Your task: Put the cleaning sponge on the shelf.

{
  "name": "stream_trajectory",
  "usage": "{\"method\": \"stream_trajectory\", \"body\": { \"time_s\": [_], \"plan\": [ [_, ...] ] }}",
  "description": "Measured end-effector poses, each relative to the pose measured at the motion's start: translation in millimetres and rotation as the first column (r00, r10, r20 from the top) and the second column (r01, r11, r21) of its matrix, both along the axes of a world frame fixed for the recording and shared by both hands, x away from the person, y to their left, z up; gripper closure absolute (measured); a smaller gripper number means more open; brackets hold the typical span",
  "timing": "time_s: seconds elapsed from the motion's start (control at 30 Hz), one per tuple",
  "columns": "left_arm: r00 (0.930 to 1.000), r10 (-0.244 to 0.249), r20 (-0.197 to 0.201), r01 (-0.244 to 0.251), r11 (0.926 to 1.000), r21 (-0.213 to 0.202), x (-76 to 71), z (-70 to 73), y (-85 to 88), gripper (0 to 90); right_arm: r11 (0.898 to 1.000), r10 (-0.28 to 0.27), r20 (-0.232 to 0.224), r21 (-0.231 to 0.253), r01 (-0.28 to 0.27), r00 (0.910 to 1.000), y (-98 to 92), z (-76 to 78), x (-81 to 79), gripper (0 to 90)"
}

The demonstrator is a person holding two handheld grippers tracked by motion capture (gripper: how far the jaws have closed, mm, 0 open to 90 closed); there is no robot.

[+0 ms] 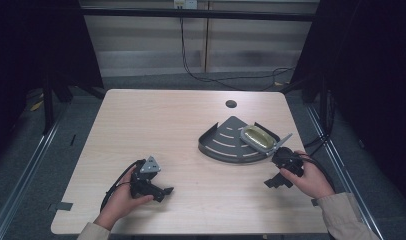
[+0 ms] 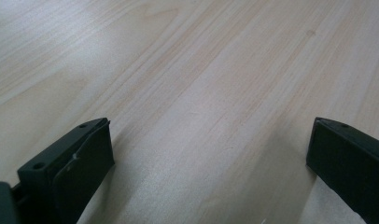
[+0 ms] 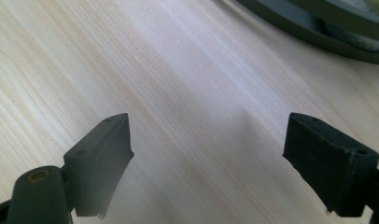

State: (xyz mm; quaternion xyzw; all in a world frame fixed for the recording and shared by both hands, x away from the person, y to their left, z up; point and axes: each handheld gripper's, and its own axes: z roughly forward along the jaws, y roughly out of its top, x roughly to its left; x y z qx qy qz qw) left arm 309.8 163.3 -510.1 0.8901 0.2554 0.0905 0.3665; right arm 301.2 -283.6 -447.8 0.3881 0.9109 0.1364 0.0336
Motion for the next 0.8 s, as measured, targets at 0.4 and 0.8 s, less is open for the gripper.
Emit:
{"method": "stream_trajectory", "body": {
  "time_s": [0.4,0.8],
  "plan": [
    [1.0000,0.001,0.000,-0.001,1.0000,0.000,0.0,0.0,0.0,0.0,1.000,-0.004,0.024,0.019,0.004,0.9997,-2.6,-8.7,-11.8,15.1],
    [1.0000,0.000,0.000,0.000,1.0000,0.001,0.0,0.0,0.0,0.0,0.999,-0.002,0.055,0.047,0.000,0.9985,-9.4,-20.4,-23.6,15.0]
  ]
}}
